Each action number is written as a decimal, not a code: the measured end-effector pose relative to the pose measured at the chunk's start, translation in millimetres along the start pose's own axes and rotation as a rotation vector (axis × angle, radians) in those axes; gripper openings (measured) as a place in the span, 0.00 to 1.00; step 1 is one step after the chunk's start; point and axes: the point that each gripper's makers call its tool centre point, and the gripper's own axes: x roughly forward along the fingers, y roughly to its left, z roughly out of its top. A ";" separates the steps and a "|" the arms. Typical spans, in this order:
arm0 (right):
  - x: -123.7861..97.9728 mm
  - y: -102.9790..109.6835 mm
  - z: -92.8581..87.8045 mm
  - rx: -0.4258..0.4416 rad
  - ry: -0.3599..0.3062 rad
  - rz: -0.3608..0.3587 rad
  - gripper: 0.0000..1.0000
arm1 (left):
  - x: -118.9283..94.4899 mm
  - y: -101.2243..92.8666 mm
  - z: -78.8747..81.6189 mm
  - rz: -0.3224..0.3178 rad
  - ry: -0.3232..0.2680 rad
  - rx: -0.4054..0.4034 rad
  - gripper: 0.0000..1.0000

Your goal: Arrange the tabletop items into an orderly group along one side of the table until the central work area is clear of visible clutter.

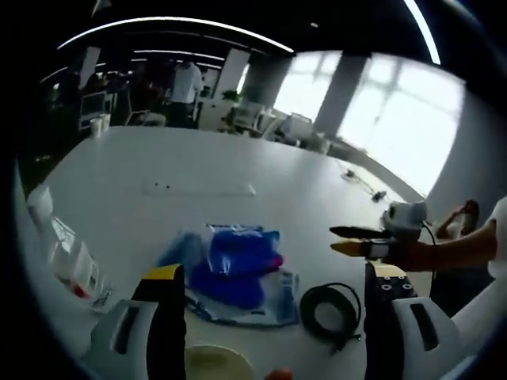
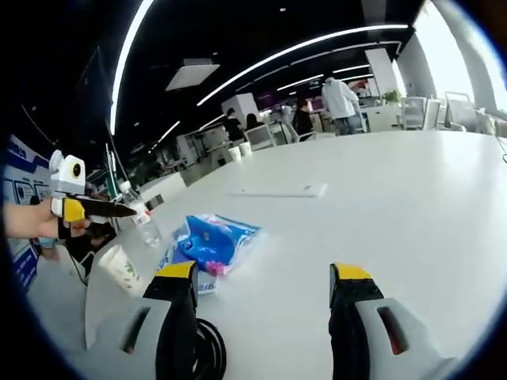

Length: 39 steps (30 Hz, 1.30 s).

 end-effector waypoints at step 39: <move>69.0 29.7 -2.7 0.087 0.067 0.063 0.38 | 90.0 62.6 -28.2 0.128 0.175 -0.010 0.57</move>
